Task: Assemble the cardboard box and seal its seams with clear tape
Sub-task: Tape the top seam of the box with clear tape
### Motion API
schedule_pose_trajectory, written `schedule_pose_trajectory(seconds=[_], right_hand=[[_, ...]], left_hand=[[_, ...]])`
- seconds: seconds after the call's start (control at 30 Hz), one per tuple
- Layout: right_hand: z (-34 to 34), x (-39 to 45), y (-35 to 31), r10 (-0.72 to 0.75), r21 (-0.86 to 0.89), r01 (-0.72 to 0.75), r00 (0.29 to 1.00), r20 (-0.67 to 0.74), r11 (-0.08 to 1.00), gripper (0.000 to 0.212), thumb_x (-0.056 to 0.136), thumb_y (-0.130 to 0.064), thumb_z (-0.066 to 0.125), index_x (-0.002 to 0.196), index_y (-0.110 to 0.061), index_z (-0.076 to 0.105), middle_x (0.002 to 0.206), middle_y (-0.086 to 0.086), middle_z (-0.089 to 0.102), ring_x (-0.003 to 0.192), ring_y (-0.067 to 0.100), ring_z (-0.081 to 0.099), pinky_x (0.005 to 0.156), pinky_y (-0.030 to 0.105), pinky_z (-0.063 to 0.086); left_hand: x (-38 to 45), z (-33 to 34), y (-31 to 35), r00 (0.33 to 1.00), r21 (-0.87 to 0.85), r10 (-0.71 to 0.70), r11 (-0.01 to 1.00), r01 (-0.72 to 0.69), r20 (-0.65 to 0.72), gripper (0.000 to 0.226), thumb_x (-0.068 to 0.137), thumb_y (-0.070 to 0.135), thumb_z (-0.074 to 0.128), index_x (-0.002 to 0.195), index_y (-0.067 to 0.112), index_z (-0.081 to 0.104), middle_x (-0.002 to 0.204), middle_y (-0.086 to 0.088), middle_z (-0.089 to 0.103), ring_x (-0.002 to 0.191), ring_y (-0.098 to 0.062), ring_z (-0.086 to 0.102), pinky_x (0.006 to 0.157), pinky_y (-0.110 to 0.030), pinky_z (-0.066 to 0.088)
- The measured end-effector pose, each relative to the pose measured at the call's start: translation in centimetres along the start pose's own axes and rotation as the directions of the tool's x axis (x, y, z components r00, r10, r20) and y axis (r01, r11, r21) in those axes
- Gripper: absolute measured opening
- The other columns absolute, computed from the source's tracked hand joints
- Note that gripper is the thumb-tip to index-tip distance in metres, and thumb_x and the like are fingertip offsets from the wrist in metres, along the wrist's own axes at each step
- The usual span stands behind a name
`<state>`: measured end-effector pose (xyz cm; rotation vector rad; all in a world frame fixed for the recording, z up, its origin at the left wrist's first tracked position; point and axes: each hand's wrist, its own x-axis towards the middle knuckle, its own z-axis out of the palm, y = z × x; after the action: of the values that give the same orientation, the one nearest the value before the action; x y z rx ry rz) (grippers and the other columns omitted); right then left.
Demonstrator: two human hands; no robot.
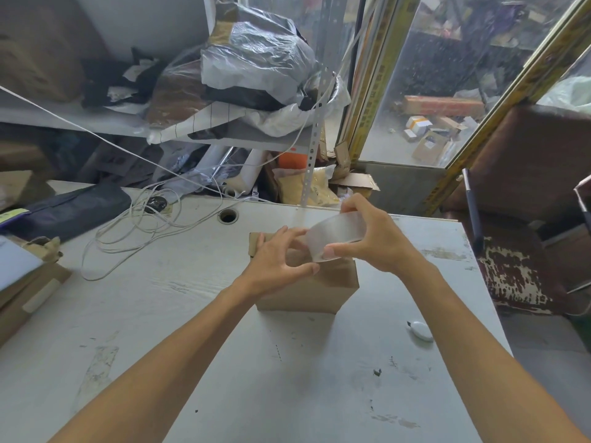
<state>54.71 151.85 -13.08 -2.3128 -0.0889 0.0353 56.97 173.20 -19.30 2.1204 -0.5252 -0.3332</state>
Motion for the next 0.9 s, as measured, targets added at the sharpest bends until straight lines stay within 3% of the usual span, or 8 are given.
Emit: schedule_pose_trajectory(seconds=[0.1,0.2,0.27,0.33,0.43,0.53,0.67,0.9], right_hand=[[-0.6,-0.7,0.4,-0.011,0.042,0.011,1.0,0.011,0.999,0.054,0.068,-0.039,0.087,0.11,-0.032,0.053,0.108,-0.006,0.056,0.094,0.007,0.055,0.064,0.01,0.045],[-0.7,-1.1,0.6,-0.011,0.055,0.012,1.0,-0.012,0.998,0.053,0.069,-0.036,0.087,0.109,-0.03,0.053,0.105,-0.009,0.056,0.095,0.007,0.055,0.066,0.007,0.045],[-0.7,-1.3,0.7,-0.01,0.065,0.011,1.0,-0.021,0.998,0.052,0.069,-0.035,0.087,0.108,-0.031,0.053,0.103,-0.014,0.054,0.095,0.007,0.054,0.066,0.006,0.046],[-0.6,-1.3,0.8,-0.012,0.073,0.013,1.0,-0.023,0.997,0.052,0.069,-0.036,0.087,0.108,-0.031,0.053,0.103,-0.015,0.054,0.095,0.008,0.055,0.067,0.007,0.046],[-0.4,-1.2,0.7,-0.015,0.08,0.017,1.0,-0.023,0.997,0.053,0.066,-0.045,0.085,0.107,-0.034,0.053,0.104,-0.014,0.056,0.096,0.01,0.056,0.067,0.009,0.048],[-0.5,-1.1,0.8,-0.006,0.075,0.008,1.0,-0.024,0.997,0.051,0.067,-0.041,0.086,0.106,-0.037,0.053,0.104,-0.018,0.055,0.095,0.009,0.056,0.065,0.011,0.048],[-0.5,-0.8,0.8,-0.018,0.042,0.019,1.0,-0.024,0.999,0.05,0.068,-0.04,0.086,0.111,-0.038,0.059,0.107,-0.018,0.056,0.1,0.009,0.055,0.072,0.013,0.044],[-1.3,-0.3,0.6,-0.049,-0.111,0.046,0.998,-0.026,0.993,0.054,0.065,-0.047,0.085,0.113,-0.035,0.065,0.106,-0.006,0.057,0.1,0.014,0.051,0.072,0.014,0.041]], left_hand=[[0.2,0.0,-0.3,1.0,-0.002,-0.011,1.0,0.011,0.025,0.059,0.07,0.063,0.059,0.121,0.034,0.056,0.097,0.028,0.067,0.141,-0.003,0.03,0.118,-0.054,0.007],[0.5,0.4,-0.3,1.0,-0.093,0.01,0.996,-0.012,-0.017,0.028,0.082,0.044,0.07,0.105,0.03,0.064,0.089,0.027,0.069,0.119,0.029,0.031,0.118,-0.056,0.007],[0.6,0.6,-0.4,0.999,-0.173,-0.015,0.985,0.008,-0.039,0.018,0.084,0.038,0.072,0.094,0.024,0.068,0.085,0.03,0.069,0.104,0.034,0.04,0.118,-0.059,0.013],[0.8,0.6,-0.5,0.998,-0.217,-0.032,0.976,0.019,-0.055,0.025,0.078,0.051,0.068,0.085,0.027,0.068,0.085,0.029,0.071,0.112,0.015,0.054,0.116,-0.058,0.022],[0.9,0.6,-0.6,0.994,-0.292,-0.063,0.956,0.035,-0.086,0.031,0.073,0.059,0.064,0.077,0.028,0.07,0.084,0.005,0.074,0.109,-0.017,0.062,0.1,-0.048,0.045],[0.7,0.4,-0.1,0.994,-0.384,-0.074,0.923,0.038,-0.079,0.028,0.074,0.052,0.064,0.069,0.024,0.068,0.084,-0.01,0.074,0.081,-0.017,0.065,0.073,-0.039,0.048],[0.6,-0.4,0.1,0.995,-0.437,-0.092,0.897,0.066,-0.037,0.031,0.082,0.04,0.072,0.077,0.011,0.066,0.094,-0.02,0.072,0.093,-0.019,0.062,0.08,-0.035,0.045],[0.7,-1.6,-0.2,0.998,-0.495,-0.057,0.867,0.053,0.007,0.02,0.09,0.02,0.067,0.071,0.015,0.06,0.069,-0.003,0.072,0.07,-0.014,0.062,0.074,-0.031,0.042]])
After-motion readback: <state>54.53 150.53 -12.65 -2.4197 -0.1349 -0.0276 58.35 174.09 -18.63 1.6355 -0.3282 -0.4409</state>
